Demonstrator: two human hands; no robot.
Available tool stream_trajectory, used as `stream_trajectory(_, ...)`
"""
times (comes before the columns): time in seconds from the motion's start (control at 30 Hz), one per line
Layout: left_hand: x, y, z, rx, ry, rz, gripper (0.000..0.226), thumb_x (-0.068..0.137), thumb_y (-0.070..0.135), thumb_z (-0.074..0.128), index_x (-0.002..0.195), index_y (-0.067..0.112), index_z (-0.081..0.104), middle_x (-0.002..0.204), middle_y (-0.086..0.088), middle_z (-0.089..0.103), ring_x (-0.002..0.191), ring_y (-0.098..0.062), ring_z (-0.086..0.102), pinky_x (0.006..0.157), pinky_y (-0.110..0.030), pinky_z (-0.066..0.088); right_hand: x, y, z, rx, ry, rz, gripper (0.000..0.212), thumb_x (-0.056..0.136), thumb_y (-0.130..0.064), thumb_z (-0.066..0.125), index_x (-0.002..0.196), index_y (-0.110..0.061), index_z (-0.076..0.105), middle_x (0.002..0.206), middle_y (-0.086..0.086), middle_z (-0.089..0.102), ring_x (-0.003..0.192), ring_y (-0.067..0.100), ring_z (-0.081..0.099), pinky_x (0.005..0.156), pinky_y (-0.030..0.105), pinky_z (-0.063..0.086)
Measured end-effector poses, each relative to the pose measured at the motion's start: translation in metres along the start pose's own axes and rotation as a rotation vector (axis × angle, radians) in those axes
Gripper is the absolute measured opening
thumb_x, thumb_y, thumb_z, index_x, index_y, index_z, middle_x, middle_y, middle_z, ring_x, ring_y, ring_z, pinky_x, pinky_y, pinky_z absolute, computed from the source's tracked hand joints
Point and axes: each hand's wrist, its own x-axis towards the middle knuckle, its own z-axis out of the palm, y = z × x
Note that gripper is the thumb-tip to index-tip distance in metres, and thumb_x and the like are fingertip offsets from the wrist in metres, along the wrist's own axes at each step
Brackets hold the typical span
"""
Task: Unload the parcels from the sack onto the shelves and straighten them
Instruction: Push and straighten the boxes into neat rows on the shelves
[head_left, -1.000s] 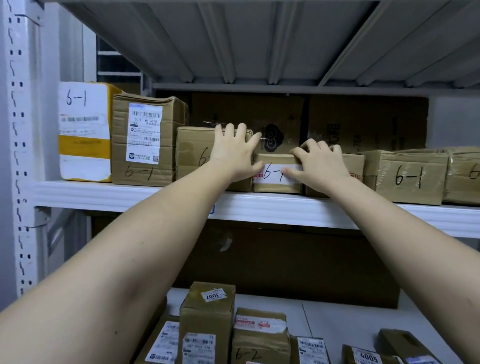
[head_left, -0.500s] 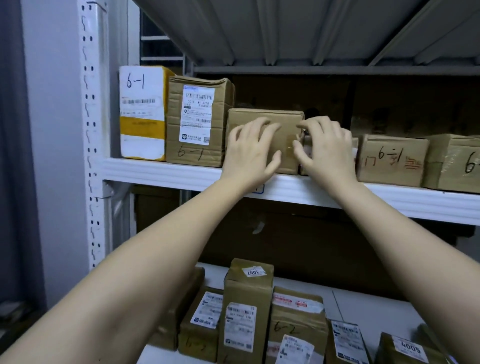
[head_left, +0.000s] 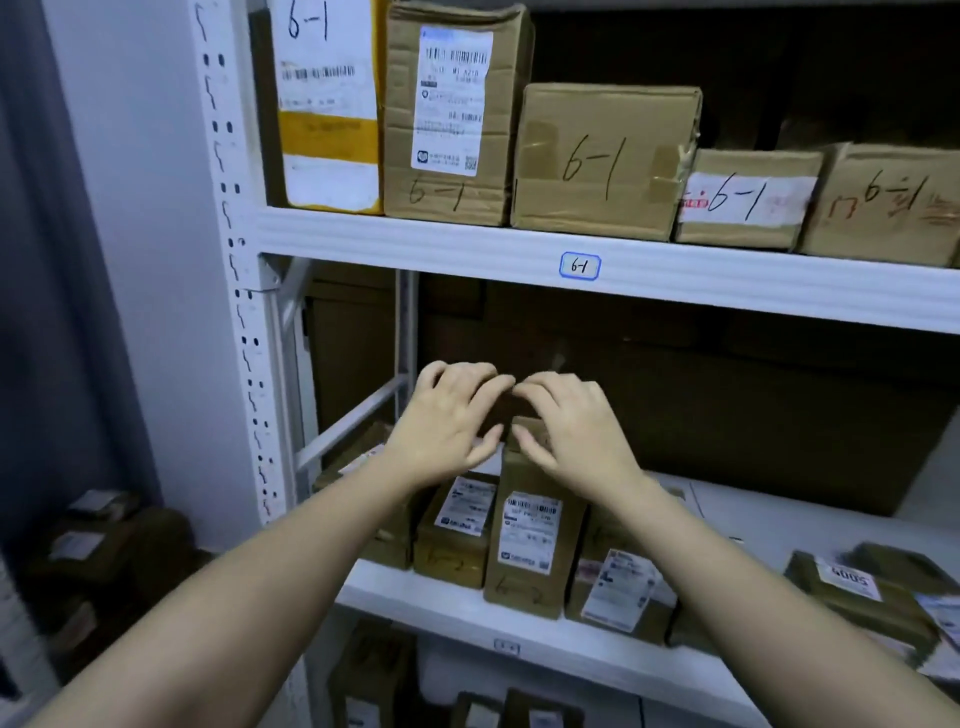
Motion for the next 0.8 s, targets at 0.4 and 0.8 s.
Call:
stream_trajectory(0.4,-0.077,0.044,0.096,-0.148,-0.785,-0.322,0.074,0.092,0.039,0.045,0.151,0.01,0.012,0.159,-0.007,0.009,0.146,-0.022,0.011,0.119,-0.035,0.006,-0.054,-0.003,0.071,-0.213,-0.613,0.362,0.103,0.078,-0.05,0.07,0.153,-0.023,0.004,0.159,0.01,0.015,0.146,0.033,0.014,0.114,0.051,0.02)
stream_trajectory(0.8,-0.091,0.05,0.152,-0.261,-1.241,-0.282,0.079,0.094,0.048,0.045,0.154,0.022,-0.001,0.161,0.0,-0.009,0.148,-0.027,-0.002,0.116,-0.047,0.018,-0.059,-0.004,0.089,-0.307,-0.532,0.385,0.079,0.087,-0.031,0.063,0.15,-0.02,0.016,0.154,0.013,0.025,0.141,0.035,0.024,0.109,0.051,0.028)
